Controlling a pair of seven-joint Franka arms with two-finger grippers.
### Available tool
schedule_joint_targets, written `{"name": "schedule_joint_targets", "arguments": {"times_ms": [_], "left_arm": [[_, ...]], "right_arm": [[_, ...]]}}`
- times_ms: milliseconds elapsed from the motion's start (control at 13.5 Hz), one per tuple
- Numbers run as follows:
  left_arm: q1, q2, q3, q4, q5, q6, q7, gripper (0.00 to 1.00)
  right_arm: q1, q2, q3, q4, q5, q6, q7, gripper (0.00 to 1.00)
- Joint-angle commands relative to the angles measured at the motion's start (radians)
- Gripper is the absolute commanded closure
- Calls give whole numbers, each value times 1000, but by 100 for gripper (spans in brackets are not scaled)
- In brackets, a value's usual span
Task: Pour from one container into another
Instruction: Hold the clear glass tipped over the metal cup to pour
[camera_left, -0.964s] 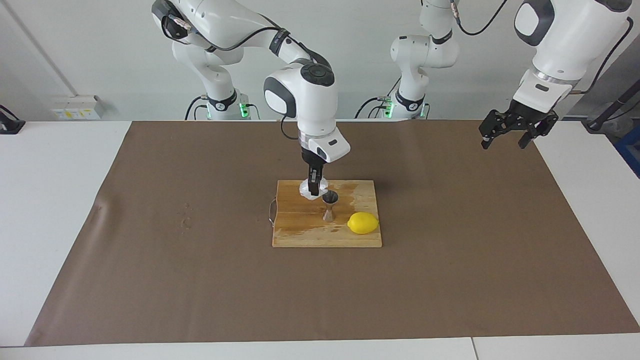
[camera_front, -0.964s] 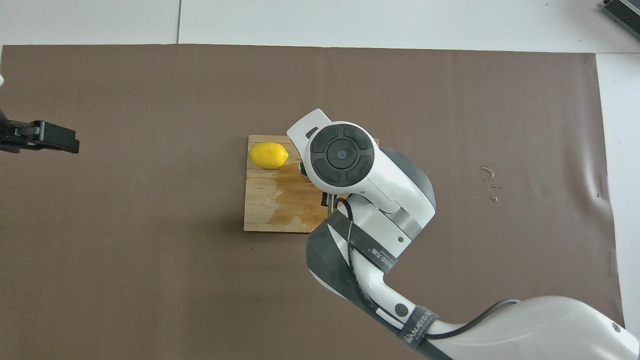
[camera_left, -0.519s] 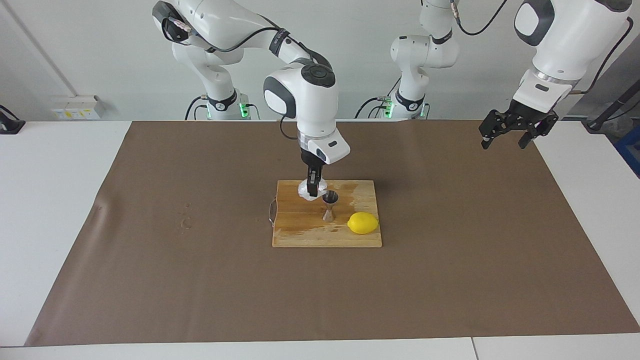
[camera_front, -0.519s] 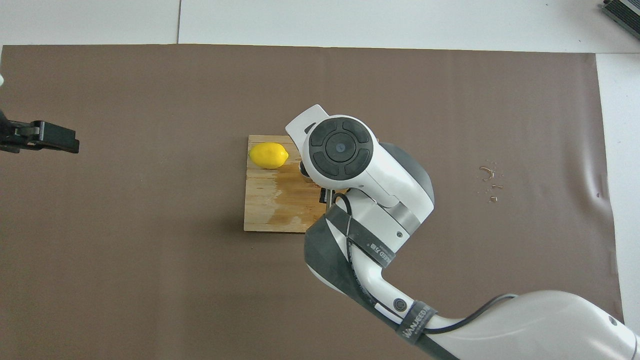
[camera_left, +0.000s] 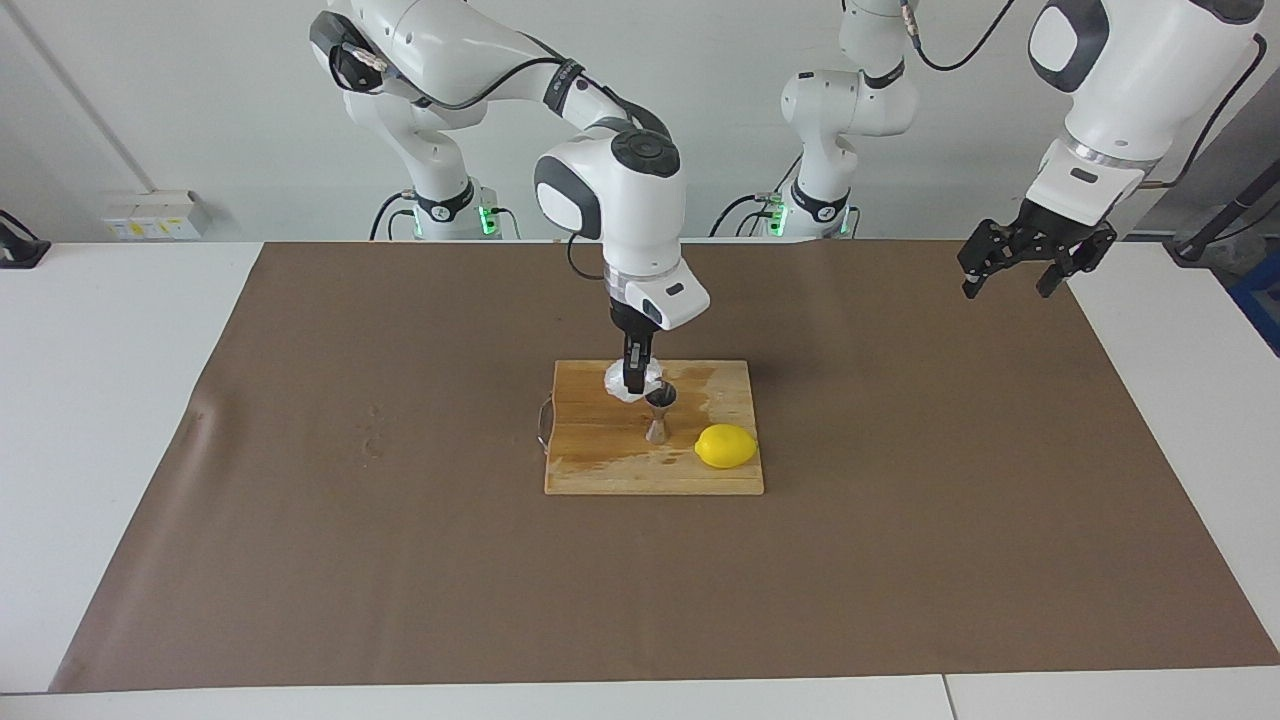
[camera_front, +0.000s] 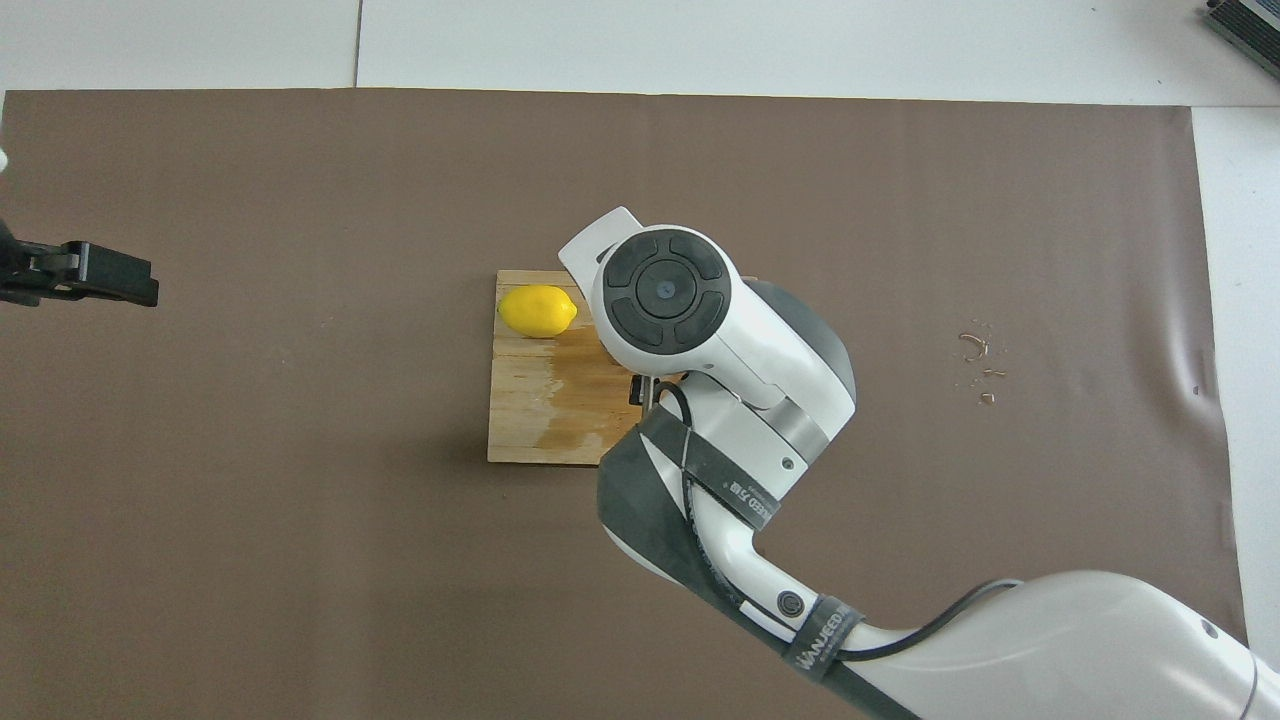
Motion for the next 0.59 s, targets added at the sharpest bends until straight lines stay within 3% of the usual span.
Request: {"name": "schedule_joint_targets", "arguments": {"times_ms": [0,519], "left_arm": [[-1,-29,-1,-33,8,-3,-11,0],[-1,-29,-1,-33,8,-3,-12,0]], "right_arm": [[-5,30,29,40,-40,-27,33,100],[1,36,29,47,-52,-38,33,100]]}}
